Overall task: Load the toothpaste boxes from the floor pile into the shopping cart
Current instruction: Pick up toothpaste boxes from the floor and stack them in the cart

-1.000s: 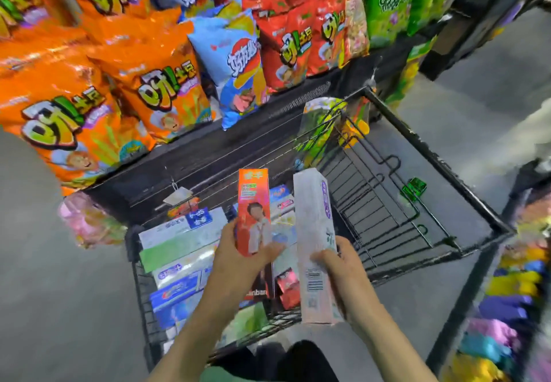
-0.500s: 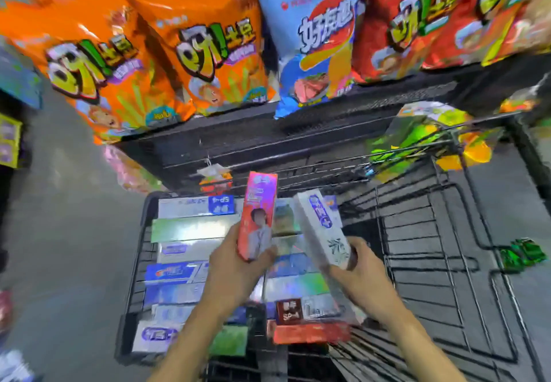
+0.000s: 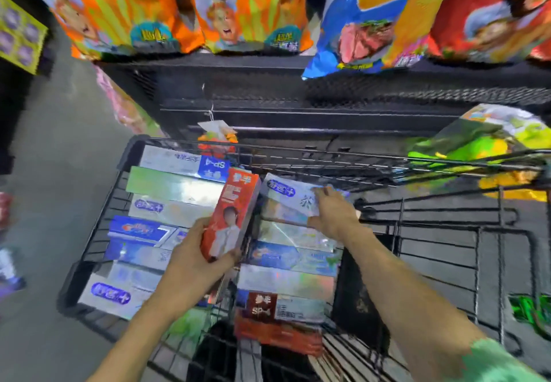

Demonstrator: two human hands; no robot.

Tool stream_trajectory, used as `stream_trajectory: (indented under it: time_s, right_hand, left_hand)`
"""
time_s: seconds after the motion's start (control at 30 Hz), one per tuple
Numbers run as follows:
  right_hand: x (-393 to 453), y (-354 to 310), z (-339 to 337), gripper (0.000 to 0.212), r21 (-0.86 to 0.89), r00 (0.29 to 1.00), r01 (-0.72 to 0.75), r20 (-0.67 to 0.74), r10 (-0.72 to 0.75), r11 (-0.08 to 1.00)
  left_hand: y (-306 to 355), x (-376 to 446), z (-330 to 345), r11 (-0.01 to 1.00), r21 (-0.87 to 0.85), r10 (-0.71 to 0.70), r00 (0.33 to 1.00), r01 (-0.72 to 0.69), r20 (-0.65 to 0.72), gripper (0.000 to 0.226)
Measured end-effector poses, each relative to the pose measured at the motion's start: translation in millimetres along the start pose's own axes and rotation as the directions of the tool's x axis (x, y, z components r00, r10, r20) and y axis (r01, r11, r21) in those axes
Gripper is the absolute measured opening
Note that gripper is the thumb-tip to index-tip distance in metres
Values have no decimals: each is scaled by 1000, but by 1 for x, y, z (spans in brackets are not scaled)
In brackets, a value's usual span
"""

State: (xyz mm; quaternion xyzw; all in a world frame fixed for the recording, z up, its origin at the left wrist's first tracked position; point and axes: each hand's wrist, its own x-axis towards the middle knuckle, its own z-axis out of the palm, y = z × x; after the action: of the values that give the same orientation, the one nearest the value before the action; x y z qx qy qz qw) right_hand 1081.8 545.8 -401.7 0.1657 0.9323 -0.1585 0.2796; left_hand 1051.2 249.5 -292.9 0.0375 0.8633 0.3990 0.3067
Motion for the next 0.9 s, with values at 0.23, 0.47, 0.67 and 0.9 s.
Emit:
stream_trajectory:
  time_s: [0.23,0.47,0.67,0.9]
  right_hand:
    - [17,9,2,47,-193,977,-109,-204,69,975]
    - [-11,19,19,34,214,947,-118,-269,175,970]
    - [-52,51,18,33,409,909,-148,-302,287,900]
    - [-81,69,14,35,423,892,-122,-350,286,898]
  left_hand:
    - [4,15,16,1000,20,-12,999,11,33,51]
    - [16,35,34,981,147,102,980,-128,171,62]
    - [28,88,77,708,534,222,864,-462,452,87]
    - [34,150,150,379,618,280,722,-689,632,78]
